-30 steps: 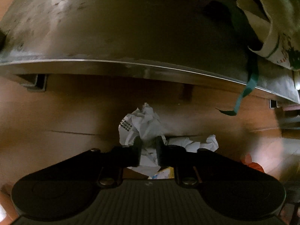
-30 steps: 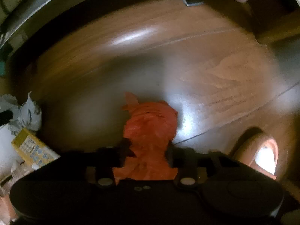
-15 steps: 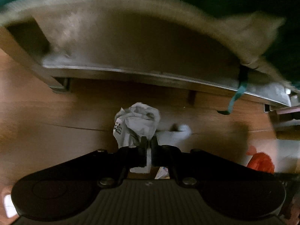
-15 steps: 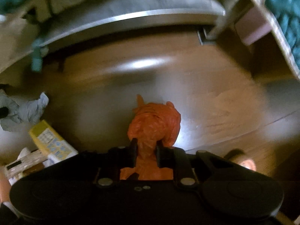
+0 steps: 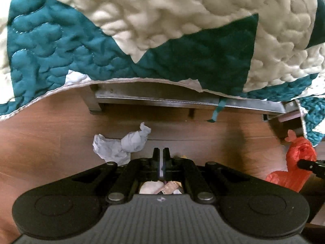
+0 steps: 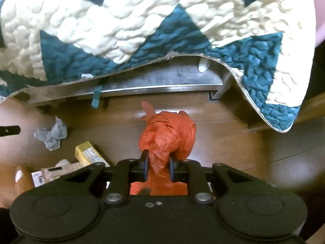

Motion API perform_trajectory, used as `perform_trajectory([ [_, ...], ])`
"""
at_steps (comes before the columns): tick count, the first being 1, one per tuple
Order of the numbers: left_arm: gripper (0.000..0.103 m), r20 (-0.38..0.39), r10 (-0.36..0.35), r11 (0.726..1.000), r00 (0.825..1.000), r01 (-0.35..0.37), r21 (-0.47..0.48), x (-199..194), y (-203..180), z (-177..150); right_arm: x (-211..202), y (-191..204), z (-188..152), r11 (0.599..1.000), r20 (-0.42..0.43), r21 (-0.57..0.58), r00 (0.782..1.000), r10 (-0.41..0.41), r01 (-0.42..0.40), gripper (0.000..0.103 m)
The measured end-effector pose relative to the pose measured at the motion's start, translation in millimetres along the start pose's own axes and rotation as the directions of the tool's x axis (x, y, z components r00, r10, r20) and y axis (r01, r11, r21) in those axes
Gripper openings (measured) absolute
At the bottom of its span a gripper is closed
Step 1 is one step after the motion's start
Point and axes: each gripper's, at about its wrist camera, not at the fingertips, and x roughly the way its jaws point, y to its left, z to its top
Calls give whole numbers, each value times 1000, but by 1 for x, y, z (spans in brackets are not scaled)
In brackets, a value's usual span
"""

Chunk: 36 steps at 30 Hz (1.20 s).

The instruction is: Collect trash

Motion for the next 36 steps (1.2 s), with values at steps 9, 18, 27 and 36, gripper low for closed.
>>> perform_trajectory([
  [9,6,-79,36,987,996,-23,157,37,12,2,35,11,10,998,-81,9,995,57,-57,18],
  [18,80,-114,21,966,993,9,258,108,22,0,58,31,6,993,-188,-13,975,116,-121,18],
  [27,80,-78,56,966,995,-35,254,160,25,2,67,35,9,991,-230,10,965,129,-131,18],
  [36,60,-73,91,966,993,-70,248,179,32,1,69,35,8,992,-240,16,963,125,-125,18],
])
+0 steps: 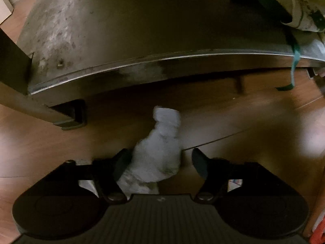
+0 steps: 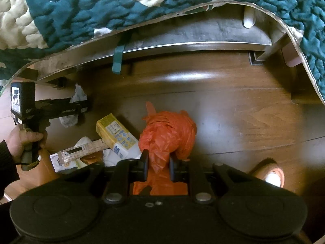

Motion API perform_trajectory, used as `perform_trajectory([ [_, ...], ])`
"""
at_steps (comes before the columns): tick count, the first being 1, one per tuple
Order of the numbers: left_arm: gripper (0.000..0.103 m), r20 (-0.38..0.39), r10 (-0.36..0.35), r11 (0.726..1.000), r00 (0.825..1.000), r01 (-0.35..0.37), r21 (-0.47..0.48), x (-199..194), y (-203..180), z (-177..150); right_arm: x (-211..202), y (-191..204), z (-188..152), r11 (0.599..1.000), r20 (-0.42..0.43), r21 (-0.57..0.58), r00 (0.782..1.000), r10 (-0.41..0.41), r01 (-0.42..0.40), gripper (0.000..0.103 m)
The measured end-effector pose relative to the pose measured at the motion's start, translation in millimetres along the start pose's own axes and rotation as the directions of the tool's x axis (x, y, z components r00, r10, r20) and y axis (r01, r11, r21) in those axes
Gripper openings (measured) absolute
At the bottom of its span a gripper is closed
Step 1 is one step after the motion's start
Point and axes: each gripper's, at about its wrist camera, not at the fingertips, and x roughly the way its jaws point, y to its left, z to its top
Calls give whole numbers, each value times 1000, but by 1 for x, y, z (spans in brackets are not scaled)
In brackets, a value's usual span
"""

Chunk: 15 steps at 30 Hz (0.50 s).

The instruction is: Collect trash

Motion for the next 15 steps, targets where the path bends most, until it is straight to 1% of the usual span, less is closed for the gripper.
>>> perform_trajectory([
  [1,53,-12,0,1000,1000,0,-5,4,0,-1,0,0,0,1000,0,0,1000,-3,3,18],
  [6,48,-13,-5,1000,1000,5,-8,5,-1,-5,1,1,1,1000,2,-6,1000,-15,15,18],
  [10,42,-23,1,1000,1000,-1,-10,3,-5,-9,-2,2,1,1000,18,-13,1000,-17,18,18],
  [15,41,-26,-5,1000,1000,5,-8,-21,-14,-9,-15,9,-2,999,70,-26,997,-22,24,18],
])
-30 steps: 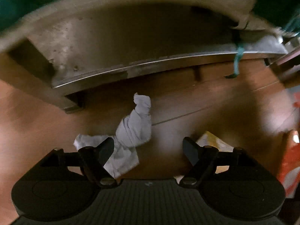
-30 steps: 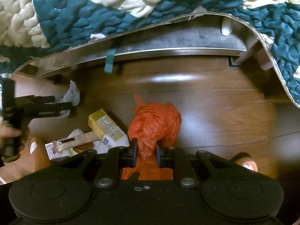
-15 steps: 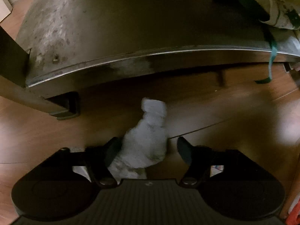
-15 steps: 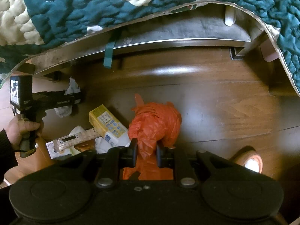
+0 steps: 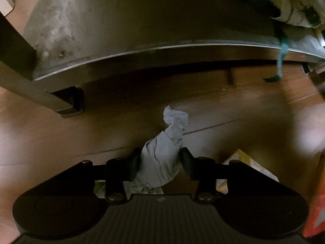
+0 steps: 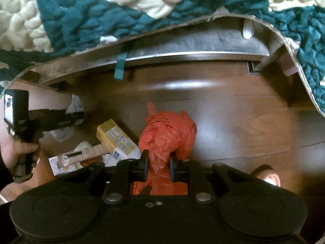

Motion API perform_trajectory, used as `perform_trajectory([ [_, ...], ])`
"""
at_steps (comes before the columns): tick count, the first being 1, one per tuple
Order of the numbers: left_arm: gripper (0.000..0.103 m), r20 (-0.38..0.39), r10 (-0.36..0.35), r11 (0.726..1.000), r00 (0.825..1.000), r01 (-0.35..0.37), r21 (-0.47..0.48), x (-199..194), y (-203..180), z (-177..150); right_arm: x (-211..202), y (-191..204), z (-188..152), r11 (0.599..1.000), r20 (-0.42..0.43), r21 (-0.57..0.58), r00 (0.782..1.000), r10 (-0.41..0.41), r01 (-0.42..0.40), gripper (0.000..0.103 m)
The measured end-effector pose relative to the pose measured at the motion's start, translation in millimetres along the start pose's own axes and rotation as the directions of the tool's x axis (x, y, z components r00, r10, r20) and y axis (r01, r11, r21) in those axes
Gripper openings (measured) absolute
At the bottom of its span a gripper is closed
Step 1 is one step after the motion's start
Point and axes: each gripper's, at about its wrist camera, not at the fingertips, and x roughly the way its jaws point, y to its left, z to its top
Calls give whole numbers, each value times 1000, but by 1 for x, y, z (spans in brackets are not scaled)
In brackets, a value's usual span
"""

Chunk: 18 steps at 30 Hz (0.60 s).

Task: Collect trash
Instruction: 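Carry tissue and red bag with both tools over the teal wastebasket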

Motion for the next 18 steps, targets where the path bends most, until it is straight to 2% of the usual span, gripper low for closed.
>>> perform_trajectory([
  [5,41,11,-4,1000,1000,4,17,-45,-5,1,-24,11,-6,1000,66,3,998,11,-11,18],
  [9,41,36,-14,1000,999,13,28,-103,-14,2,-53,26,-13,1000,129,-19,991,17,-15,18],
  [18,41,169,-40,999,985,37,18,-241,-41,-1,-151,43,-49,997,297,-54,952,74,-60,18],
])
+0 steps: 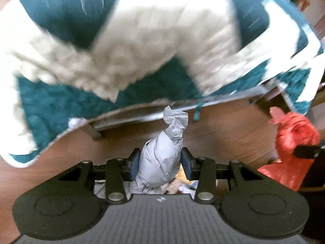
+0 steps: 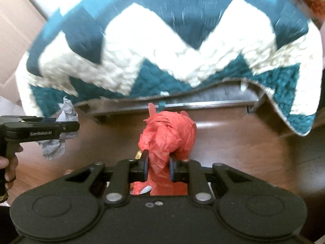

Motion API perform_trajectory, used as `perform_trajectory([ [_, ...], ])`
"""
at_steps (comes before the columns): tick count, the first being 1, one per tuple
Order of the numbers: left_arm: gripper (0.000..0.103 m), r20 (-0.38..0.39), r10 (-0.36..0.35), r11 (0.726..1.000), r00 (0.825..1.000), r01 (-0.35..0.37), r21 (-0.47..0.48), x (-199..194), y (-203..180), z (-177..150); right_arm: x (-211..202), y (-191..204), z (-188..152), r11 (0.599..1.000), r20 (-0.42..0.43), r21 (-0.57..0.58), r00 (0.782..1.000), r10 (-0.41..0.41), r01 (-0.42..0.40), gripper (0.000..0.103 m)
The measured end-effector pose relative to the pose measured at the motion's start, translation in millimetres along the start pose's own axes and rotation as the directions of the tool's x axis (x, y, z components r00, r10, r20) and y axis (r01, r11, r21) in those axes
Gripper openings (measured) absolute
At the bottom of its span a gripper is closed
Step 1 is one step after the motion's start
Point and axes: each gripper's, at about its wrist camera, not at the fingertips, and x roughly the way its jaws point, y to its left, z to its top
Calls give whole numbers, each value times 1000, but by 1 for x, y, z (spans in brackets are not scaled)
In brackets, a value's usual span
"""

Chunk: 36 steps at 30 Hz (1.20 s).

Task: Collect trash
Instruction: 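Carry tissue and red bag with both tools over the teal wastebasket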

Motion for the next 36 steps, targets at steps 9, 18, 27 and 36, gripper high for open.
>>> perform_trajectory([
  [9,41,139,-21,1000,990,22,-7,-121,-50,-1,-129,11,-12,998,212,-58,977,31,-19,17],
  [18,41,319,-85,996,944,80,30,-232,-117,3,-264,-2,-26,994,437,-111,898,53,-5,17],
  [27,41,478,-189,980,858,135,144,-326,-209,19,-388,-38,-32,987,619,-107,785,-29,120,17],
  [36,41,542,-341,930,768,193,312,-399,-327,44,-482,-97,-33,975,732,4,664,-154,222,17],
])
